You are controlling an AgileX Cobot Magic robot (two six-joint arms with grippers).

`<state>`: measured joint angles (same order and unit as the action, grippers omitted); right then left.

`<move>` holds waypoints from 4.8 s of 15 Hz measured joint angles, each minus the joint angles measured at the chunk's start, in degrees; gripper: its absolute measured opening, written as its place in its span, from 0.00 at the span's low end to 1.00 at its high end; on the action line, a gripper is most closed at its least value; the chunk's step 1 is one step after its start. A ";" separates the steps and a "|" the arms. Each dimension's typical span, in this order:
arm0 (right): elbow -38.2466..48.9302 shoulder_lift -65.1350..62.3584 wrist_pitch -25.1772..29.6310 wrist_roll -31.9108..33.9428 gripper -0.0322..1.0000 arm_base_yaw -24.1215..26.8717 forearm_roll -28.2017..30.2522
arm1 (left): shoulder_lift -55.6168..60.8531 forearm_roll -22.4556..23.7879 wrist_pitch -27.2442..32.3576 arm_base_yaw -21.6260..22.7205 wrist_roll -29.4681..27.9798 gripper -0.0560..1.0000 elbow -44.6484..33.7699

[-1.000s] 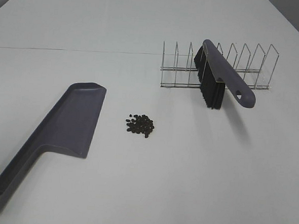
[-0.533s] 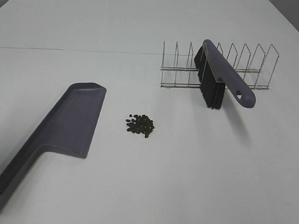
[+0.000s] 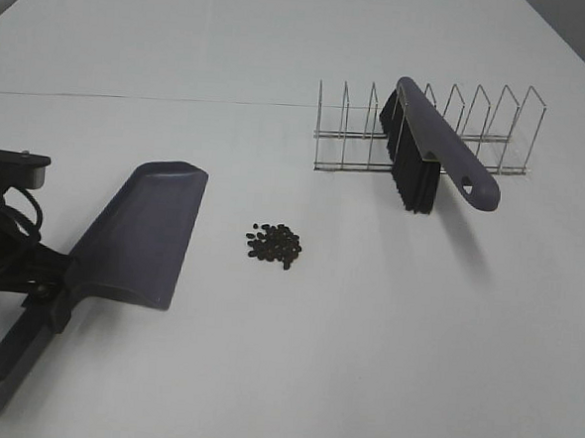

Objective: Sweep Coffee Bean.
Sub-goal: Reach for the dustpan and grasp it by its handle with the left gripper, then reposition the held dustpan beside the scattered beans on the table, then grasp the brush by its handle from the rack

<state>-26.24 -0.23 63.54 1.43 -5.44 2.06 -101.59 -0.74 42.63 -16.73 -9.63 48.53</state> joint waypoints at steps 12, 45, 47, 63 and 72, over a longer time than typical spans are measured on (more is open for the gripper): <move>0.00 0.00 0.00 0.00 0.72 0.00 0.00 | -11.80 -0.92 -1.09 -0.34 6.42 0.75 8.82; -6.99 23.43 0.06 3.78 0.78 0.00 1.72 | -12.09 -7.45 4.47 -0.40 5.39 0.38 9.22; -13.69 35.81 -0.17 5.16 0.80 0.00 -0.11 | -12.03 -7.39 4.47 -0.40 5.56 0.38 9.22; -71.51 108.52 6.19 -3.44 0.79 0.00 -11.17 | -3.95 -4.87 4.93 -0.40 4.87 0.38 8.59; -97.92 137.62 6.25 -3.95 0.77 0.00 -12.20 | -3.95 -4.87 6.47 -0.40 3.78 0.38 8.59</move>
<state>-124.16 137.40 69.79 -2.52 -5.44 -10.14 -105.54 -5.61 49.10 -17.13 -5.84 57.12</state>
